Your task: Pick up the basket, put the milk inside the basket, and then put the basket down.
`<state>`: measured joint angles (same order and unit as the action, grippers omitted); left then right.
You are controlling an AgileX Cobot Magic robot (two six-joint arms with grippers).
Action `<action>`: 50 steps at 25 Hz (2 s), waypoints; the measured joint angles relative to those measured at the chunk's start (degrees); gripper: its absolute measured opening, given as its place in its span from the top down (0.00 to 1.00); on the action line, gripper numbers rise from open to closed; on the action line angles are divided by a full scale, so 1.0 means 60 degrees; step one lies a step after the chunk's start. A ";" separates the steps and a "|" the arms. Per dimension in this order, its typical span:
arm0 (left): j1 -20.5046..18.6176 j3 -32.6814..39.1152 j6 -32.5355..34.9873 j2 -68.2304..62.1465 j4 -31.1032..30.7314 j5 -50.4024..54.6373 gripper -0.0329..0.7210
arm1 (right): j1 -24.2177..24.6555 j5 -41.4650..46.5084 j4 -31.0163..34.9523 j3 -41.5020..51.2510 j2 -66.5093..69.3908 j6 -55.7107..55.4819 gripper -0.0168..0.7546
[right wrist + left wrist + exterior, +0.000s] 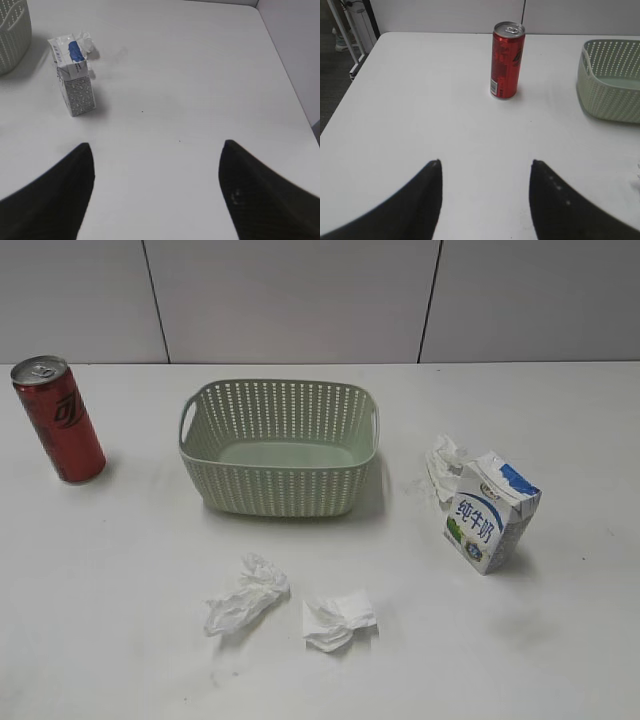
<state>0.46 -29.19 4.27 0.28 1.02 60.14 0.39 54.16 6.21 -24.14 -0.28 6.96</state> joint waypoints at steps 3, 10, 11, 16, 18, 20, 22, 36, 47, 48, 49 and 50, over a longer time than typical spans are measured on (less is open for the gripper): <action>0.0000 0.0000 0.0000 0.0000 0.0000 0.0000 0.39 | 0.0000 0.0000 0.0000 0.0000 0.0000 0.0000 0.21; 0.0000 0.0000 0.0000 0.0000 0.0000 0.0000 0.39 | 0.0000 0.0000 0.0003 0.0000 0.0000 0.0000 0.21; 0.0000 0.0000 0.0000 0.0000 0.0000 0.0000 0.39 | 0.0000 0.0000 0.0003 0.0000 0.0000 0.0000 0.21; 0.0000 0.0000 0.0000 0.0000 0.0000 0.0000 0.39 | 0.0000 0.0000 0.0003 0.0000 0.0000 0.0000 0.21; 0.0000 0.0000 0.0000 0.0000 0.0000 0.0000 0.39 | 0.0000 0.0000 0.0003 0.0000 0.0000 0.0000 0.21; 0.0000 0.0000 0.0000 0.0000 0.0000 0.0000 0.39 | 0.0000 0.0000 0.0003 0.0000 0.0000 0.0000 0.21; 0.0000 0.0000 0.0000 0.0000 0.0000 0.0000 0.39 | 0.0000 0.0000 0.0003 0.0000 0.0000 0.0000 0.21; 0.0000 -0.0312 0.0000 -0.1313 0.0000 -0.2988 0.41 | 0.0000 0.0000 0.0003 0.0000 0.0000 0.0000 0.21; 0.0286 -0.1735 0.0000 -0.6474 -0.0630 -0.9196 0.36 | 0.0000 0.0000 0.0003 0.0000 0.0000 0.0000 0.21; 0.0483 -0.2120 0.0000 -0.6914 -0.0630 -0.9220 0.36 | 0.0000 0.0000 0.0003 0.0000 0.0000 0.0000 0.21; 0.0778 -0.2449 0.0000 -0.7428 -0.0645 -0.9238 0.36 | 0.0000 0.0000 0.0003 0.0000 0.0000 0.0000 0.21; 0.1108 -0.2862 0.0000 -0.7940 -0.0654 -0.9179 0.36 | 0.0000 0.0000 0.0003 0.0000 0.0000 0.0000 0.21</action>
<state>7.11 -46.36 4.27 -47.35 -2.91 5.06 0.39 54.16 6.22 -24.14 -0.28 6.96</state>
